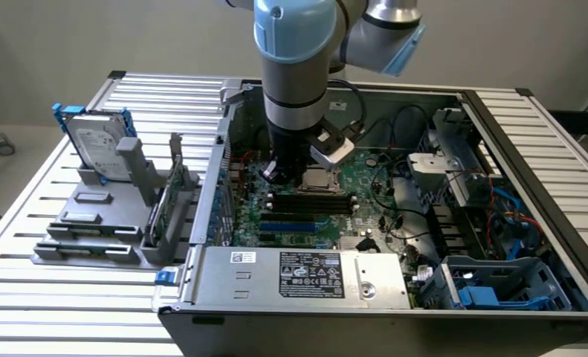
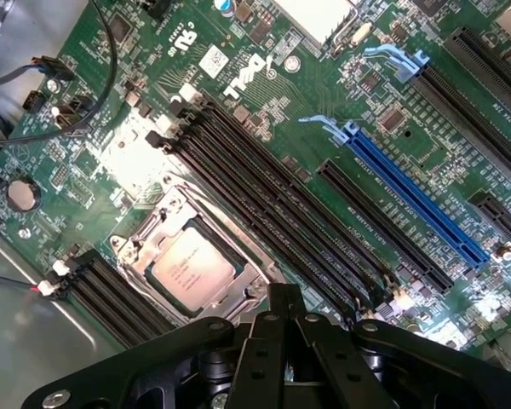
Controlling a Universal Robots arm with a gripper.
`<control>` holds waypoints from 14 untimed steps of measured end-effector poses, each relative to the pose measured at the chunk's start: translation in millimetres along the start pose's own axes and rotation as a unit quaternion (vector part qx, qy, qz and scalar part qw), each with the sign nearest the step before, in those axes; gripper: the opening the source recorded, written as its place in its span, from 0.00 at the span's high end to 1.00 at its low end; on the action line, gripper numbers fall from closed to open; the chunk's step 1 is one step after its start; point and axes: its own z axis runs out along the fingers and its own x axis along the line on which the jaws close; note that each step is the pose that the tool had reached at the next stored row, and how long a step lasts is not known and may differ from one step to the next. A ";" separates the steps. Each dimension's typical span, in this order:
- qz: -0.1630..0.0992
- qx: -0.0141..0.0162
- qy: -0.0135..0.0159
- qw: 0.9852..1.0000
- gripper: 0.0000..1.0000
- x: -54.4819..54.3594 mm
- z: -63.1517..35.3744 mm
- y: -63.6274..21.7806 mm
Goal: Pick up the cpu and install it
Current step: 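Close the cpu cover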
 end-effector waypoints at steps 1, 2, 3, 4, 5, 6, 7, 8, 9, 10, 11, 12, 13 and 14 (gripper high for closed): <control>0.000 0.000 0.000 1.000 0.89 -0.1 1.1 -0.3; 0.000 0.000 0.000 1.000 0.89 -0.1 2.2 -0.6; 0.000 0.000 0.000 1.000 0.89 -0.1 3.0 -0.7; 0.000 0.000 0.000 1.000 0.89 -0.2 3.7 -0.9; 0.000 0.000 0.000 1.000 0.89 -0.3 4.3 -1.0; 0.000 0.000 0.000 1.000 0.89 -0.5 5.0 -1.2; 0.000 0.000 0.000 1.000 0.89 -0.7 5.6 -1.4; 0.000 0.000 0.000 1.000 0.89 -0.8 6.2 -1.6; 0.000 0.000 0.000 1.000 0.89 -1.0 6.6 -1.7; 0.000 0.000 0.000 1.000 0.89 -1.1 7.2 -1.8; 0.000 0.000 0.000 1.000 0.89 -1.3 7.8 -2.0; 0.000 0.000 0.000 1.000 0.89 -1.4 8.4 -2.1; 0.000 0.000 0.000 1.000 0.89 -1.5 9.0 -2.2; 0.000 0.000 0.000 1.000 0.89 -1.7 9.6 -2.3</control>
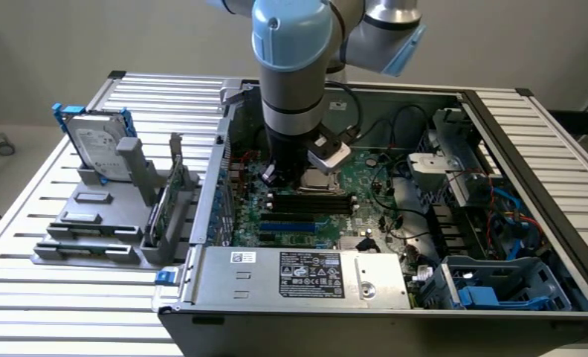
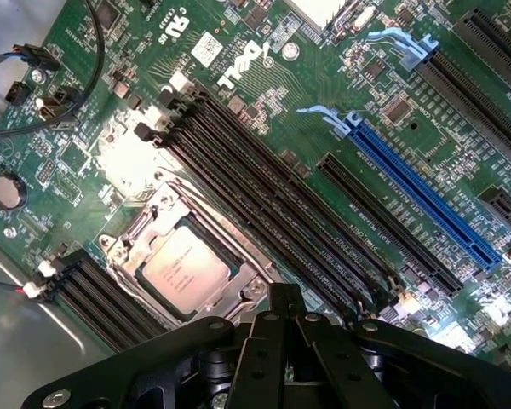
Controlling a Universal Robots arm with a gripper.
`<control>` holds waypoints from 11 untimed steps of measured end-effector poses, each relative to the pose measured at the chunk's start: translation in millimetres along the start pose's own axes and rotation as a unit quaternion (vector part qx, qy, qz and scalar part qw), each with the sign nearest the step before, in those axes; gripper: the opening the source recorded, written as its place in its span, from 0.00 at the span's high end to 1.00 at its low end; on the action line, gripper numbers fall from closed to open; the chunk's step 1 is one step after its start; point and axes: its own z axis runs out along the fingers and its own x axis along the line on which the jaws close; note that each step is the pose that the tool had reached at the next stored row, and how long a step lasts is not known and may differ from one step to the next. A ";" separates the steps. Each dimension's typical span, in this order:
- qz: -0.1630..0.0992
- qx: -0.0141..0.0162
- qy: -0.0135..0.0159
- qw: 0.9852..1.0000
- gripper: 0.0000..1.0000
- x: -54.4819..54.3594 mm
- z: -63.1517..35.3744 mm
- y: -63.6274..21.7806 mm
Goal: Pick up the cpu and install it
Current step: 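Close the cpu cover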
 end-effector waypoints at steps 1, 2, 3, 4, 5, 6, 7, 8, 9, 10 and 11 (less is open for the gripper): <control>0.000 0.000 0.000 1.000 0.89 -0.1 0.7 -0.1; 0.000 0.000 0.000 1.000 0.89 -0.3 1.3 -0.2; 0.000 0.000 0.000 1.000 0.89 -0.4 2.0 -0.3; 0.000 0.000 0.000 1.000 0.89 -0.5 2.6 -0.3; 0.000 0.000 0.000 1.000 0.89 -0.6 3.1 -0.4; 0.000 0.000 0.000 1.000 0.89 -0.7 3.8 -0.4; 0.000 0.000 0.000 1.000 0.89 -0.8 4.4 -0.5; 0.000 0.000 0.000 1.000 0.89 -0.8 5.0 -0.6; 0.000 0.000 0.000 1.000 0.89 -0.8 5.6 -0.7; 0.000 0.000 0.000 1.000 0.89 -0.8 6.2 -0.8; 0.000 0.000 0.000 1.000 0.89 -0.7 6.7 -0.9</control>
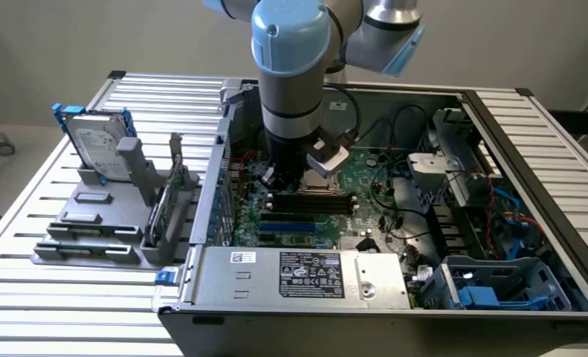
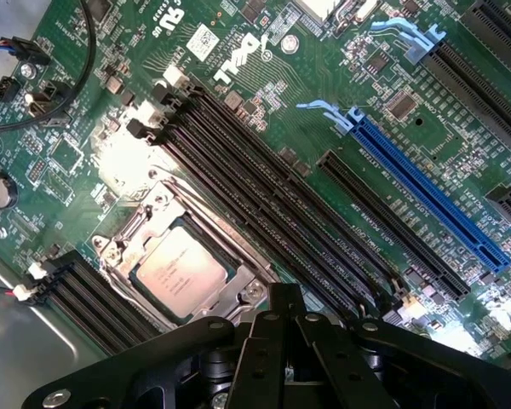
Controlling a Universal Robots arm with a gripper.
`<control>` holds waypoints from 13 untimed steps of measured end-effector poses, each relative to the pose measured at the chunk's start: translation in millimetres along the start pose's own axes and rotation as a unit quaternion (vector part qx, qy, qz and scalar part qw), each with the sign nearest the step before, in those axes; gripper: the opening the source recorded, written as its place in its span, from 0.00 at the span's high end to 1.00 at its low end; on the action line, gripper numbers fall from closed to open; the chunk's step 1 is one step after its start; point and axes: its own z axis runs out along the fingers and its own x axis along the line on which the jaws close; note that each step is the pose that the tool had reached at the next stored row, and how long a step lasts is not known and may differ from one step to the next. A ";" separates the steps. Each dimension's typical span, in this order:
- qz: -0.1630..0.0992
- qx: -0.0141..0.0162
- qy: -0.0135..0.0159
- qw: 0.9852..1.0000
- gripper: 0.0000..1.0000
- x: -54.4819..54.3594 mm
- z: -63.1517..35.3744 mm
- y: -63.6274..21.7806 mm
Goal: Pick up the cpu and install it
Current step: 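Close the cpu cover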
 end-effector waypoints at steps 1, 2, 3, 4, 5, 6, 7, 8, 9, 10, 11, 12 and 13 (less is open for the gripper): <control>0.000 0.000 0.000 1.000 0.89 0.0 0.6 -0.1; 0.000 0.000 0.000 1.000 0.89 0.1 1.1 -0.3; 0.000 0.000 0.000 1.000 0.89 0.1 1.5 -0.4; 0.000 0.000 0.000 1.000 0.89 0.2 1.9 -0.6; 0.000 0.000 0.000 1.000 0.89 0.3 2.2 -0.8; 0.000 0.000 0.000 1.000 0.89 0.3 2.6 -1.0; 0.000 0.000 0.000 1.000 0.89 0.4 2.9 -1.2; 0.000 0.000 0.000 1.000 0.89 0.5 3.2 -1.4; 0.000 0.000 0.000 1.000 0.89 0.6 3.4 -1.5; 0.000 0.000 0.000 1.000 0.89 0.5 3.6 -1.7; 0.000 0.000 0.000 1.000 0.89 0.5 3.8 -1.8; 0.000 0.000 0.000 1.000 0.89 0.4 3.9 -1.9; 0.000 0.000 0.000 1.000 0.89 0.4 4.0 -2.0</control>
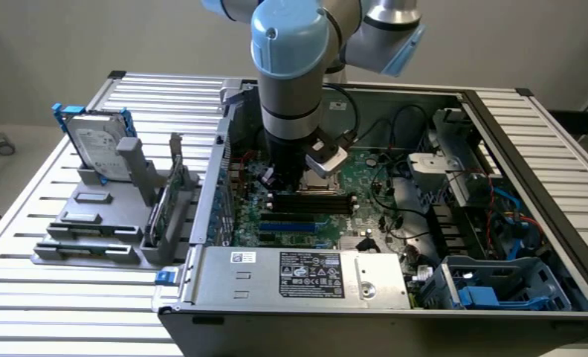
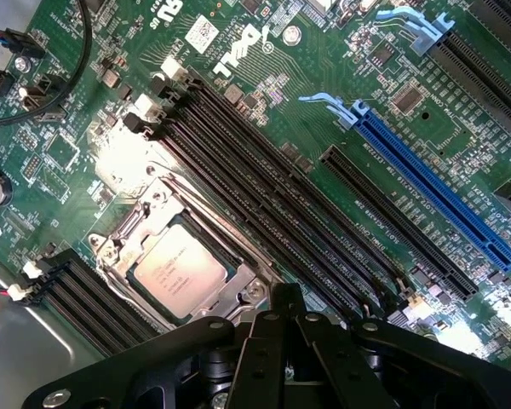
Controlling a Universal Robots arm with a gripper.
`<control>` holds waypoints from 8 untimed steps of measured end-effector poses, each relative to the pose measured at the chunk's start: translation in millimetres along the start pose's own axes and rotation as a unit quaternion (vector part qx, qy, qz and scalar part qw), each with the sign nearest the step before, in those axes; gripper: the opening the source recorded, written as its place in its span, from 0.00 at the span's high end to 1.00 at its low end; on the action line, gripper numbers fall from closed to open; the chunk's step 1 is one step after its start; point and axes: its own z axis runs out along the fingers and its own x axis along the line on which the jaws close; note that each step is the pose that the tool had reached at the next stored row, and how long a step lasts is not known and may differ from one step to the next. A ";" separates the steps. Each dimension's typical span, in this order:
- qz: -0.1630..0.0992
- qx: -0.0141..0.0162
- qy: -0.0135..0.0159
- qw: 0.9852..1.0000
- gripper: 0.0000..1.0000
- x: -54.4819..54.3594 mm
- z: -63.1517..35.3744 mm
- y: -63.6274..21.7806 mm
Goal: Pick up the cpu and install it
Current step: 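Close the cpu cover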
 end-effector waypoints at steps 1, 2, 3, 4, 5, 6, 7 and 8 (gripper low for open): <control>0.000 0.000 0.000 1.000 0.89 0.0 0.0 -0.1; 0.000 0.000 0.000 1.000 0.89 0.2 -0.6 -0.1; 0.000 0.000 0.000 1.000 0.89 0.5 -1.7 -0.3; 0.000 0.000 0.000 1.000 0.89 0.7 -3.2 -0.4; 0.000 0.000 0.000 1.000 0.89 1.0 -4.6 -0.6; 0.000 -0.001 0.000 1.000 0.89 1.3 -6.2 -0.8; 0.000 -0.001 -0.001 1.000 0.89 1.6 -7.4 -0.9; 0.000 -0.002 -0.002 1.000 0.89 1.7 -8.1 -1.0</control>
